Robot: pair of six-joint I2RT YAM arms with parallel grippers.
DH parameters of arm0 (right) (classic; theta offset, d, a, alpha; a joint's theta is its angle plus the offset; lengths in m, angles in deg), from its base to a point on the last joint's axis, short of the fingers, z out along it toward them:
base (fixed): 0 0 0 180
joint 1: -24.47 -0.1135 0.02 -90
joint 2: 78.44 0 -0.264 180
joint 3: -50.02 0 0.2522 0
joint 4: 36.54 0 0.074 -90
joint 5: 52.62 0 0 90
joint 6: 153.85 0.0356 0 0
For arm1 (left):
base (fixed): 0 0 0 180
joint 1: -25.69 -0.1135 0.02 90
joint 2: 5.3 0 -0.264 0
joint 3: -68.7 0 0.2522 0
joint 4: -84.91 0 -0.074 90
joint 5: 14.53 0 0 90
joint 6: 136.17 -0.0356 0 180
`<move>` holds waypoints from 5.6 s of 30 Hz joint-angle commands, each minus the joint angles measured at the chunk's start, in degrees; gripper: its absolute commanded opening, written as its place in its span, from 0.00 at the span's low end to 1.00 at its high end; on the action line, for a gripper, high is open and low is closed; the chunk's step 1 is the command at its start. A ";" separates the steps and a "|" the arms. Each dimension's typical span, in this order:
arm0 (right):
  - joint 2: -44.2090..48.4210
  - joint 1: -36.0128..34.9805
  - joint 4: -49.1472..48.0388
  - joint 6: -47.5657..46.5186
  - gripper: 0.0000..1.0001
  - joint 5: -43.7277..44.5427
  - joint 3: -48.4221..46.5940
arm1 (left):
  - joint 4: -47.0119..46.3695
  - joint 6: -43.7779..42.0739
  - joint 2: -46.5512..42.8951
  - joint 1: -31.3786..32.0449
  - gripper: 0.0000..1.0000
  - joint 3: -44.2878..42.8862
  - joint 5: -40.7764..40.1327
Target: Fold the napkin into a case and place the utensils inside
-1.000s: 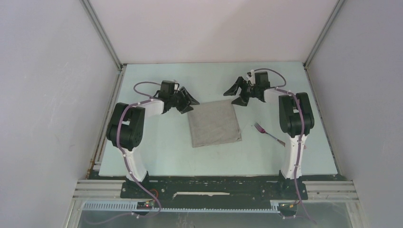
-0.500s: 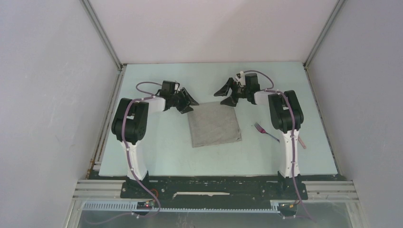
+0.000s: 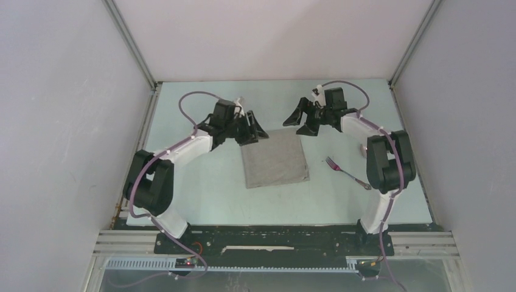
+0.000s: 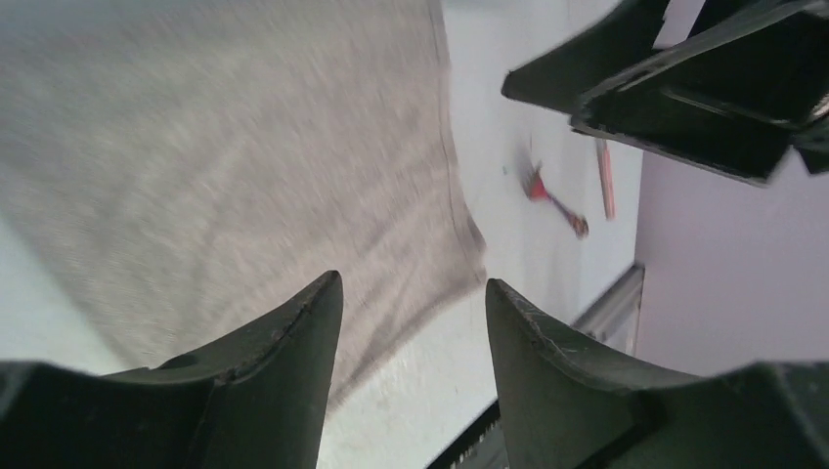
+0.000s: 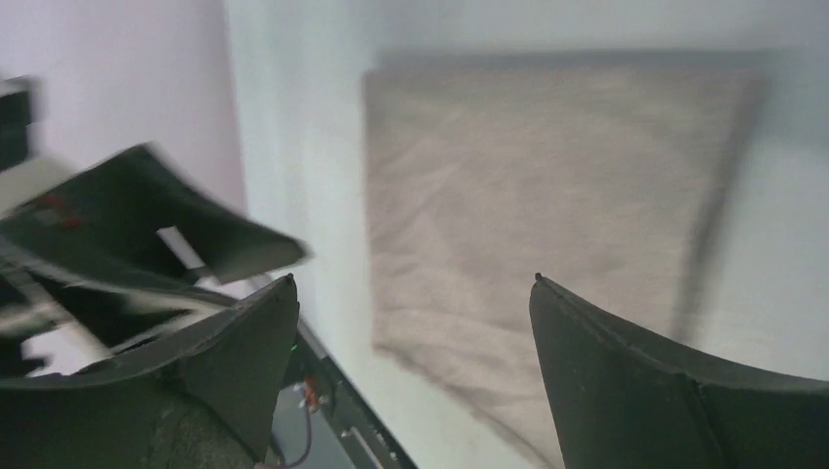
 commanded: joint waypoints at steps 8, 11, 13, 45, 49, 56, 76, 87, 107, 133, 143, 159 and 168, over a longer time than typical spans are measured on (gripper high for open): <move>6.33 -0.93 -12.89 4.25 0.95 -8.49 25.61 | -8.07 0.91 3.90 2.08 0.61 18.14 0.47; 9.86 -0.18 -7.78 1.61 0.94 -6.77 28.14 | -8.16 0.38 3.15 2.36 0.61 20.29 0.21; 14.21 -0.93 -1.44 -3.02 0.94 -2.20 28.15 | -7.76 0.43 0.00 3.42 0.61 20.70 0.62; 24.84 0.81 -2.02 -0.71 0.91 -10.99 34.31 | -9.82 5.99 -14.06 6.66 0.61 28.26 2.84; 29.74 0.79 6.48 -2.14 0.91 -4.14 34.72 | -8.37 5.83 -16.04 6.66 0.62 28.00 2.88; 28.12 -0.04 7.11 -3.52 0.92 3.29 34.61 | -6.03 4.41 -15.95 6.66 0.62 25.76 3.39; 22.50 -0.10 8.09 -4.52 0.57 4.66 31.58 | -6.64 4.25 -11.79 6.84 0.53 25.89 2.42; 22.24 -0.16 6.81 -4.26 0.57 2.20 31.41 | -8.74 3.56 -7.62 6.84 0.41 30.31 -0.54; 17.07 -1.11 1.87 -2.19 0.25 1.27 31.49 | -10.54 4.75 -9.31 6.84 0.41 32.45 0.83; 11.46 -12.26 9.63 -3.39 0.00 10.26 16.84 | -13.64 7.03 -10.89 6.84 0.18 37.17 -1.42; 4.04 -14.80 3.18 -4.69 0.00 2.81 11.43 | -14.27 7.56 -10.85 6.84 0.15 39.08 -2.44; -20.40 -18.77 -4.52 2.83 0.00 -2.64 -17.60 | -16.38 10.03 -12.40 6.84 0.19 41.88 -4.93; -22.64 -18.78 -7.74 5.05 0.00 -5.19 -19.28 | -11.93 9.87 -23.74 6.79 0.37 40.99 -6.88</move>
